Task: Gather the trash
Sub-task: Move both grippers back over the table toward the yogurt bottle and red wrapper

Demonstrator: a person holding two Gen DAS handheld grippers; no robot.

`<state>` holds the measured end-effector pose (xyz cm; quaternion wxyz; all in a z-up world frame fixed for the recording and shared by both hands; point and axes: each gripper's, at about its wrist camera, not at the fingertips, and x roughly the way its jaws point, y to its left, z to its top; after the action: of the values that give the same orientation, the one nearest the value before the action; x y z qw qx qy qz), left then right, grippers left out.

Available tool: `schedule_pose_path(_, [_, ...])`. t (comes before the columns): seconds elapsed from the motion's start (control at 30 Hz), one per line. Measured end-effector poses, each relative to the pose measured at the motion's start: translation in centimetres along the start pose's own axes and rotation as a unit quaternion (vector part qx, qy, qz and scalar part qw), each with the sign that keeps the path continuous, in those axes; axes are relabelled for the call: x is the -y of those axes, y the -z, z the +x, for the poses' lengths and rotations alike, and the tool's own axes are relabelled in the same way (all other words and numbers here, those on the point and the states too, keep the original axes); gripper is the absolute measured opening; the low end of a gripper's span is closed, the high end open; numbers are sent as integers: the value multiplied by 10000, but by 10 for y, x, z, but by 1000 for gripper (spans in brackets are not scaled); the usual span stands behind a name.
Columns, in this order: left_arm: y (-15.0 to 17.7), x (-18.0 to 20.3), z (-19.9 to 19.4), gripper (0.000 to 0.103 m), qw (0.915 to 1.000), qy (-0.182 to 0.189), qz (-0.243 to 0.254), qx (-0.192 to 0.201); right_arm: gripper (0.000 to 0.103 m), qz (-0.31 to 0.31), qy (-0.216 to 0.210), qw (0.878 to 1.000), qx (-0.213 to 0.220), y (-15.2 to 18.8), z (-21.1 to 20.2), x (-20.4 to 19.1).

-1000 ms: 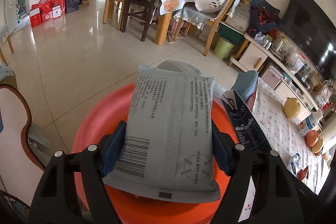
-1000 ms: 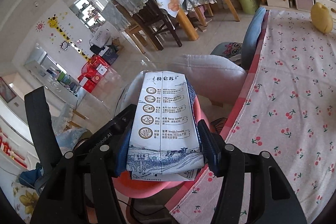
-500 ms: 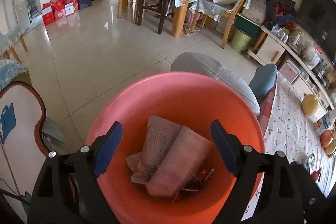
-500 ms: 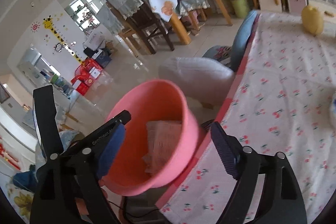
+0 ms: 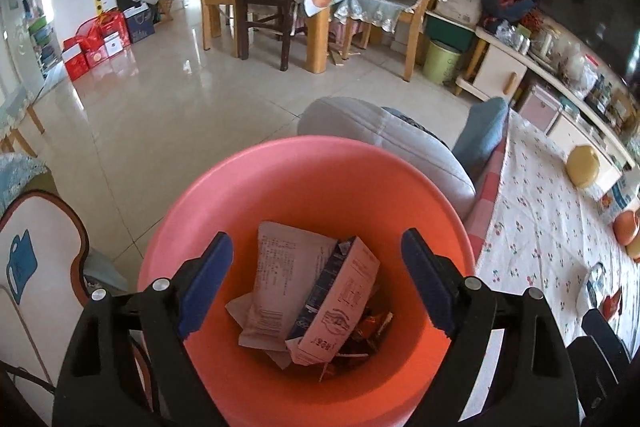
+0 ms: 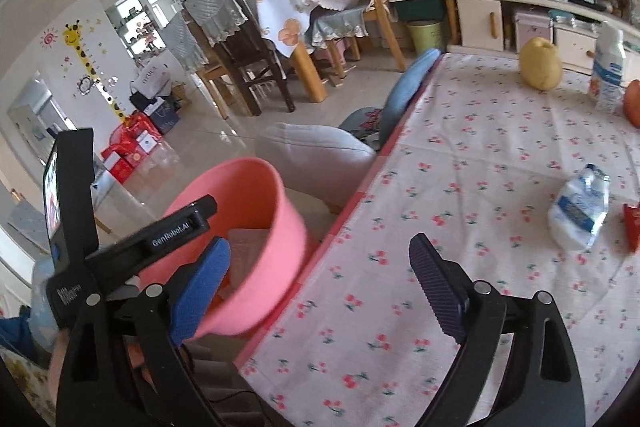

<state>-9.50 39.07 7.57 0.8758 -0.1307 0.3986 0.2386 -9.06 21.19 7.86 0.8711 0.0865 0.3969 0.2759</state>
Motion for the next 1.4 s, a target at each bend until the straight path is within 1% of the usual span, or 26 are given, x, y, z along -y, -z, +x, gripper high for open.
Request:
schedule_pose_path(0.17, [6,20,-4,87,9994,65,342,-26,91,-60,236,9997,14,8,-10,15])
schedule_pose_path(0.23, [8,28,-6,87,9988,83,478,-21,93,-97,352,9993,45,12,-17,21])
schedule_pose_path(0.6, [24,76,-23,87,9929,191,1172,75,94,-376,970,9944,183,35,-53,51])
schedule_pose_path(0.93, [41,113,-31,87,9850,322,1689,121,94,-298,1116,9930,257,51,-77,77])
schedule_pose_path(1.13, [54,143,-37,87,9773,428,2068,149,94,-266,1149,9925,335,57,-91,88])
schedule_pose_path(1.4, [68,178,-46,87,9682,577,2421,243,94,-67,1209,9916,451,61,-110,117])
